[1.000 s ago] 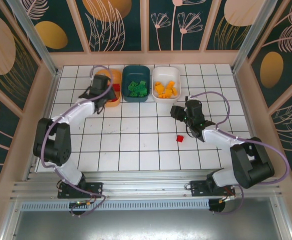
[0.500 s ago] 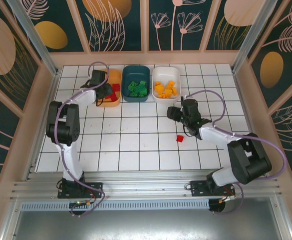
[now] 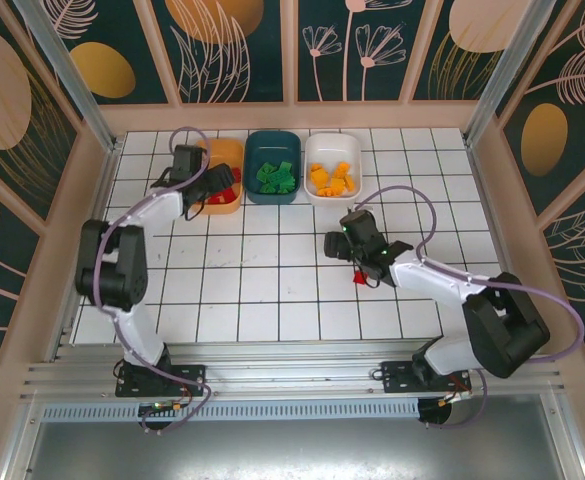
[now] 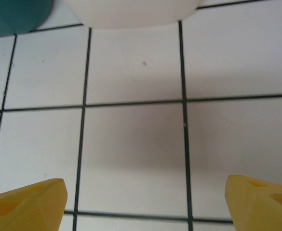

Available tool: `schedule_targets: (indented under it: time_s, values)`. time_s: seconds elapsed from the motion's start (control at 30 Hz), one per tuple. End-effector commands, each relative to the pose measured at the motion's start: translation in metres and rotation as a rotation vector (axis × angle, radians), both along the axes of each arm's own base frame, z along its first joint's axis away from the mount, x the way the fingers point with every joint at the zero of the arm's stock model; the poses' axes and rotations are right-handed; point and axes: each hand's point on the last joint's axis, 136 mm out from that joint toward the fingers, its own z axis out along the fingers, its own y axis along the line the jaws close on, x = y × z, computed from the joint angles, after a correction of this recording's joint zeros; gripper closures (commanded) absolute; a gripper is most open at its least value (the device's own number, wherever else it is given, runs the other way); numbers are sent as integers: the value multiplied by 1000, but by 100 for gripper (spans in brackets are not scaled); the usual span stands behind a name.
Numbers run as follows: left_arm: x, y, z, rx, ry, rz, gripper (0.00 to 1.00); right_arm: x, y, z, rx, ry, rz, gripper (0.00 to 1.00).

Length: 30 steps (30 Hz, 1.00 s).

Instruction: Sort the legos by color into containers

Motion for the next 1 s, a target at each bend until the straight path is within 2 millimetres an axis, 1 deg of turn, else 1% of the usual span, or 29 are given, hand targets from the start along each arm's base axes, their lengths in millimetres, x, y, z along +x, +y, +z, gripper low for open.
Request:
schedule_targets:
  time_s: [0.0,0.03,0.07,0.17,0.2,0.3,0.37,0.43,0.47,0.53,0.63,0.67,0.87,0.9,0.97]
  values:
    - [-21,-23,35,-178,-135,-71,15,-23,-30,-8,-54,42,-127,13]
    - [-30,-26,38,-213,-156,-83,13,-28,-30,-10,-44,56,-128,12]
    - [-44,-28,29,-244,-150,-88,10,-32,-29,-13,-30,72,-127,12]
    - [-74,-30,26,-311,-181,-94,2,-42,-27,-24,-7,117,-126,12]
    - [-83,-28,23,-315,-183,-92,2,-45,-26,-28,-2,135,-122,12]
    - [-102,-21,20,-307,-182,-77,1,-54,-21,-40,5,173,-118,13]
    - [-110,-20,20,-312,-182,-78,2,-57,-24,-47,-7,190,-146,15]
    - [-116,-19,17,-315,-176,-76,2,-58,-28,-53,-12,198,-167,21]
    - [-118,-19,16,-317,-175,-76,2,-57,-27,-54,-5,196,-171,24]
    - [-121,-20,16,-323,-174,-79,1,-55,-26,-56,-1,190,-180,29]
    - [-124,-21,17,-327,-174,-87,1,-53,-31,-57,-29,183,-200,36]
    - [-124,-21,19,-325,-178,-89,1,-52,-32,-57,-37,179,-206,41]
    - [-128,-18,20,-313,-176,-86,2,-50,-32,-53,-39,153,-198,65]
    - [-129,-18,19,-312,-174,-84,2,-49,-32,-51,-43,146,-195,67]
    - [-130,-17,20,-306,-172,-81,2,-47,-30,-46,-47,133,-187,69]
